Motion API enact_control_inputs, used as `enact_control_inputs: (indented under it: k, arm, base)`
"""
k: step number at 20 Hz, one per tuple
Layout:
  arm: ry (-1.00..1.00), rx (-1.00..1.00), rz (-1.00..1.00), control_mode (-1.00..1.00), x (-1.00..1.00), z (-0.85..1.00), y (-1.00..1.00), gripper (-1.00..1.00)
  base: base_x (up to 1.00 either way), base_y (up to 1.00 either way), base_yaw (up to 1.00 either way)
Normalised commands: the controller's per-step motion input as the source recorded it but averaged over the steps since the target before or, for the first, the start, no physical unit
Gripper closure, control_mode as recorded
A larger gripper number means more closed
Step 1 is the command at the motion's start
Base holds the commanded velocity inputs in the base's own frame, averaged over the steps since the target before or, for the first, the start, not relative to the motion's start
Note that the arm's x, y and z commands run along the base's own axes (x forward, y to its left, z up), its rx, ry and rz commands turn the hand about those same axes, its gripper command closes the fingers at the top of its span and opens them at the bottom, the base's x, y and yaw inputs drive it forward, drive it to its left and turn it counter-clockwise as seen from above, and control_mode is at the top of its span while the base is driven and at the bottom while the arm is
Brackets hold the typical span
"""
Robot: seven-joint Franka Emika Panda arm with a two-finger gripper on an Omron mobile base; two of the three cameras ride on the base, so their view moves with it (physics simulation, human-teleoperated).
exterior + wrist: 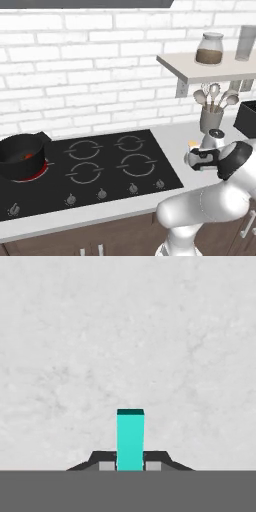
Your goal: Put the tomato and avocado in the pot. Retrieve the spatula and lightly stir the vegetables in the pot.
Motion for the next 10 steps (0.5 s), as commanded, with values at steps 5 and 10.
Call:
enact_control_inputs:
  k: [5, 10]
  arm:
    - [-0.04, -0.01, 0.0, -1.0, -0.1, 0.67, 0.02, 1.0]
    - [-0.13, 0.0, 0.0, -1.0, -0.34, 1.0, 0.28, 1.0]
  base:
    - [0.0, 0.0, 0.0]
    - [0.0, 0.0, 0.0]
